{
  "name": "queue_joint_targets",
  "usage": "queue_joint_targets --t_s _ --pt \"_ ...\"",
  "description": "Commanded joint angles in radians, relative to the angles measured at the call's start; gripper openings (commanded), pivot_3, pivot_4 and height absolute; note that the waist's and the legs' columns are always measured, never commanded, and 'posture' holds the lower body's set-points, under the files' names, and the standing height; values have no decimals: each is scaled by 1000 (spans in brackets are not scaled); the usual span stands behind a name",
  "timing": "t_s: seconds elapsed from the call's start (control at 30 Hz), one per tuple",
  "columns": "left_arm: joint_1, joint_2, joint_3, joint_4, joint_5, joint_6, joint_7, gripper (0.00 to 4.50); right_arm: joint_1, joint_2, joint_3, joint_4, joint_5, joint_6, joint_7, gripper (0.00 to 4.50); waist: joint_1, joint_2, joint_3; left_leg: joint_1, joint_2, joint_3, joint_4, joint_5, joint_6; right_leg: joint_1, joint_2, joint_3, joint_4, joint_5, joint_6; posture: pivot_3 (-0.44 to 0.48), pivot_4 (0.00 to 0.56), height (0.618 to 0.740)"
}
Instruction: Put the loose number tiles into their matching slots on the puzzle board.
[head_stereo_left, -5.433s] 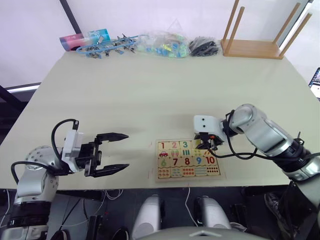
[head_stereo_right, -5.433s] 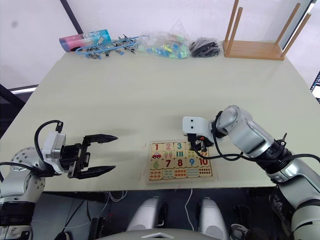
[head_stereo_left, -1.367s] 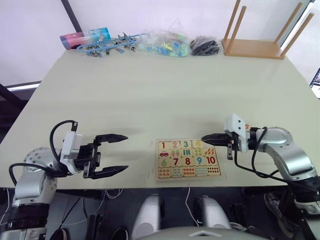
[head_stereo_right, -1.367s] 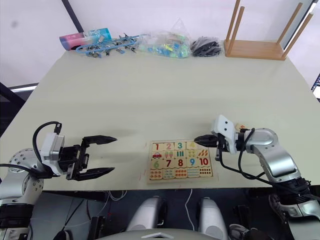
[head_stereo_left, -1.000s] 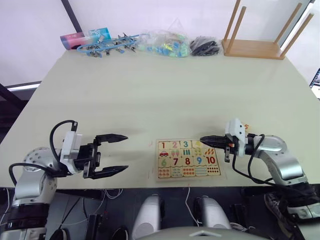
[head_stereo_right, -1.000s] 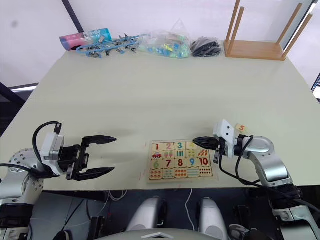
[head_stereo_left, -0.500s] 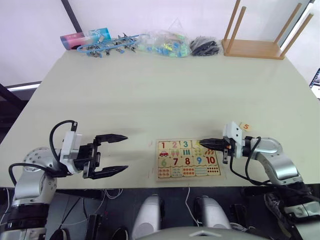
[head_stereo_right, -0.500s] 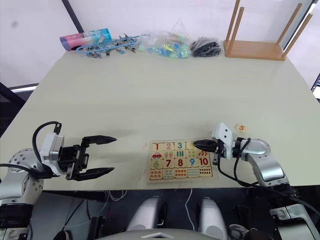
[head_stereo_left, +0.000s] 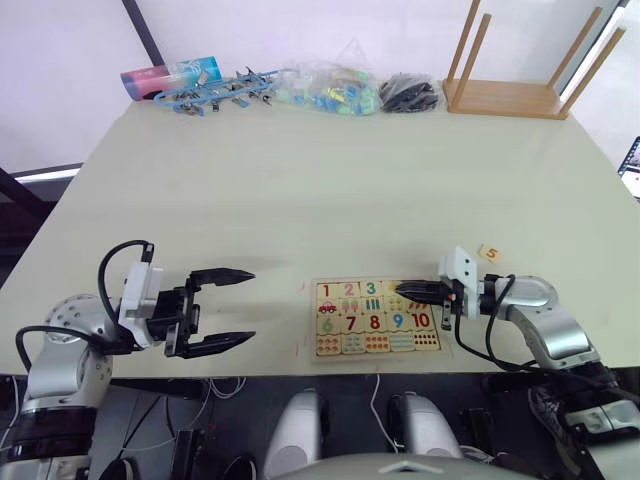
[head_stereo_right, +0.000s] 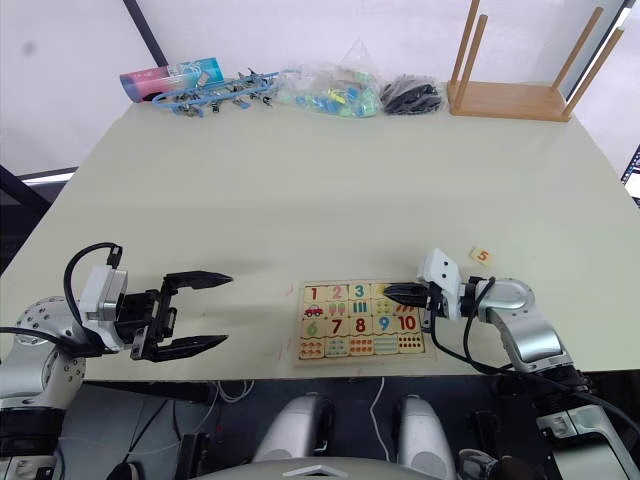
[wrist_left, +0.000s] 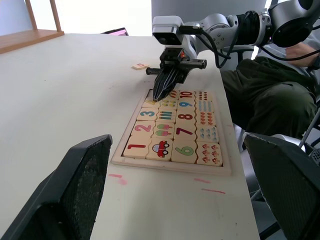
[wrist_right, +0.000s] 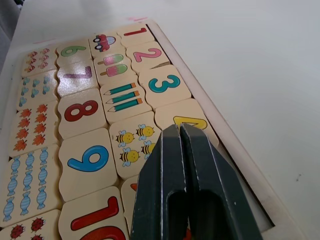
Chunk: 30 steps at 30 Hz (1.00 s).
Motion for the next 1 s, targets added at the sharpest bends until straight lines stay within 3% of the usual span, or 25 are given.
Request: queue_joint_targets --t_s 0.03,0.43,0.7,1.0 --pt "-1 15 30 -22 -16 0 -25 4500 -11 -12 16 30 -31 1 -3 43 0 0 0 2 0 0 0 0 0 1 0 0 0 0 0 0 150 740" --pt "-5 18 30 -22 -17 2 -23 4500 -25 -1 9 39 -25 -7 3 43 0 0 0 8 1 -1 -1 0 0 4 0 2 0 0 0 0 150 740" --pt "2 8 34 -20 -11 4 4 4500 -4 15 -85 -59 76 -30 -24 43 0 1 0 8 1 -1 -1 0 0 4 0 2 0 0 0 0 150 740" --pt "27 -16 42 -33 17 34 125 4500 142 -18 -239 -181 181 -35 -53 43 1 1 0 7 1 -1 -2 0 0 4 -1 2 0 0 0 0 150 740"
